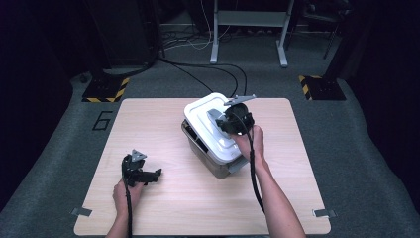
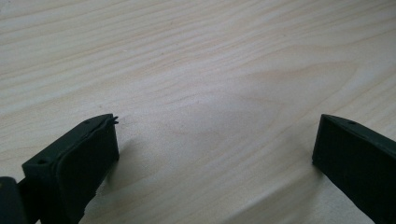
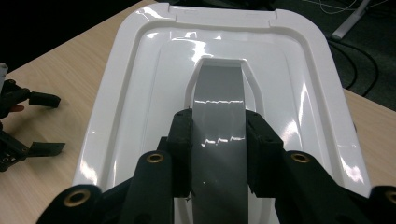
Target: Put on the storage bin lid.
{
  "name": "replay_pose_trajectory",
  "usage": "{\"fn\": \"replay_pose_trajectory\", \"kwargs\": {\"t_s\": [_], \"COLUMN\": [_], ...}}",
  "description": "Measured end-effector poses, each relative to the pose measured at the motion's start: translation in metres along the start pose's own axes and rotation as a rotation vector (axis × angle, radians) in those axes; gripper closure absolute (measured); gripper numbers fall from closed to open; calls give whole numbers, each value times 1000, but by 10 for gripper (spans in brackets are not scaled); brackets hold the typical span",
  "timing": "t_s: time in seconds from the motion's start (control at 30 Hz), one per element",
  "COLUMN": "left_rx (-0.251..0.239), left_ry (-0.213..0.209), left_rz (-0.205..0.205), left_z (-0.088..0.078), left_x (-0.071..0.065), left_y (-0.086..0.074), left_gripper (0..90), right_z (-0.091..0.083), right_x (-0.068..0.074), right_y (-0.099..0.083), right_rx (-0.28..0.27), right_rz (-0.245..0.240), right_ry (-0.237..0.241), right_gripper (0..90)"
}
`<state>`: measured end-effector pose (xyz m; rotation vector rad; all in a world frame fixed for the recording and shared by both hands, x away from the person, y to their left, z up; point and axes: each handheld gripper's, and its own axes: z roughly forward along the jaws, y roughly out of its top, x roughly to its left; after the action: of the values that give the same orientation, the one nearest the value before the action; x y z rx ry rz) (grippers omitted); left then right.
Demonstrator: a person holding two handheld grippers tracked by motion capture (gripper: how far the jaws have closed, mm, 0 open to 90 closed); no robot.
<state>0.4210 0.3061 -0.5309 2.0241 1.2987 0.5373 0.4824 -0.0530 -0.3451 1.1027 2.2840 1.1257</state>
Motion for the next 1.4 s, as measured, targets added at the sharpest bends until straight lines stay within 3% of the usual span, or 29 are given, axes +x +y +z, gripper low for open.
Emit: {"fn": "replay_pose_trajectory", "kwargs": {"t_s": [0.2,0.43,0.57,0.63,0.67,0.77,0.83,1.03,1.4], "left_rx": [-4,1,-5,-3,-2,9,9,13,16], "left_ry": [2,-1,2,0,0,-1,-1,-4,-1], "left_rz": [2,-2,0,1,3,18,19,15,23], "left_z": [0,0,0,0,0,-1,-1,-1,-1], "left_x": [0,0,0,0,0,1,1,1,2], "left_y": [0,0,0,0,0,0,0,0,0], "left_gripper": [0,0,0,0,0,0,0,0,0], "right_z": [13,22,23,22,19,16,14,10,8], "right_x": [14,28,31,31,30,24,22,23,22], "right_y": [2,7,6,5,5,2,-1,0,-8], "right_rx": [9,12,19,24,42,36,24,56,47], "right_rz": [-7,-39,-61,-89,-77,-78,-50,-61,-78], "right_ry": [21,-11,-5,-15,-14,-11,6,4,19], "right_gripper": [669,669,669,669,669,669,669,669,670]}}
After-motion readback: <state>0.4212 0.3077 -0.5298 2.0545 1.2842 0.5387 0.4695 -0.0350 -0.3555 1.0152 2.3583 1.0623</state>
